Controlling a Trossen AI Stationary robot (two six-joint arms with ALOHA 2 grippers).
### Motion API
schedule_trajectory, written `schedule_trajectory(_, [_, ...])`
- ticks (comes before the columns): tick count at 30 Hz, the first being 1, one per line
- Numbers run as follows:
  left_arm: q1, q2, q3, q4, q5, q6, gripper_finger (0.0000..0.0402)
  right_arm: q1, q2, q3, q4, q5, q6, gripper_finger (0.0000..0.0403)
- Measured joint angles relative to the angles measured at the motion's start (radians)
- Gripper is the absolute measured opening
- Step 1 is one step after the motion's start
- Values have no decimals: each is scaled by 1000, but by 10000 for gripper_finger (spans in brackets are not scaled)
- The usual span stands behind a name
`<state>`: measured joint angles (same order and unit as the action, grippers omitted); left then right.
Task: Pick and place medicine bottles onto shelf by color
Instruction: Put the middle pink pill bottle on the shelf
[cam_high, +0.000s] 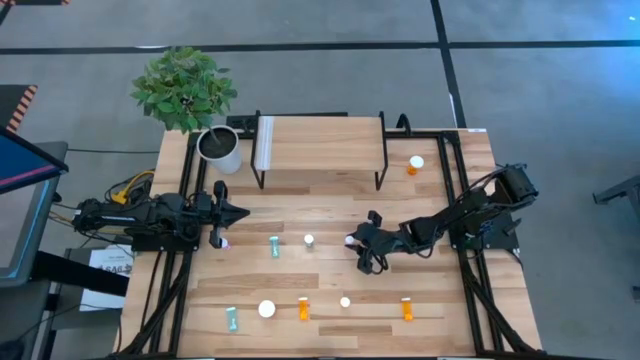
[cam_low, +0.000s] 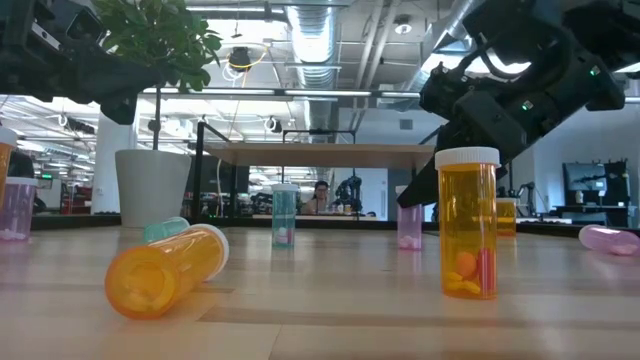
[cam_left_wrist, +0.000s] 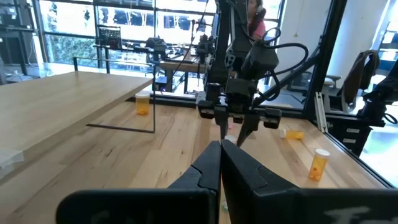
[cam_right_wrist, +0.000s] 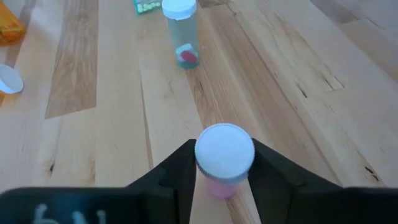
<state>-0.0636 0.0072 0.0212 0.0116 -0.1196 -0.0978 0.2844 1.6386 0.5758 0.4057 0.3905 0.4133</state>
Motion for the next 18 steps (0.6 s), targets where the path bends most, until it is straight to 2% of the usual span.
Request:
schedule_trajectory(8, [0, 0, 0, 0, 0, 0, 0, 0, -45, 1, -5, 0, -3, 136])
schedule_trajectory(13, [0, 0, 0, 0, 0, 0, 0, -15, -142, 1, -11, 0, -28, 140])
schedule_trajectory(18, [0, 0, 0, 0, 0, 0, 0, -79, -274, 4, -11, 0, -107, 139])
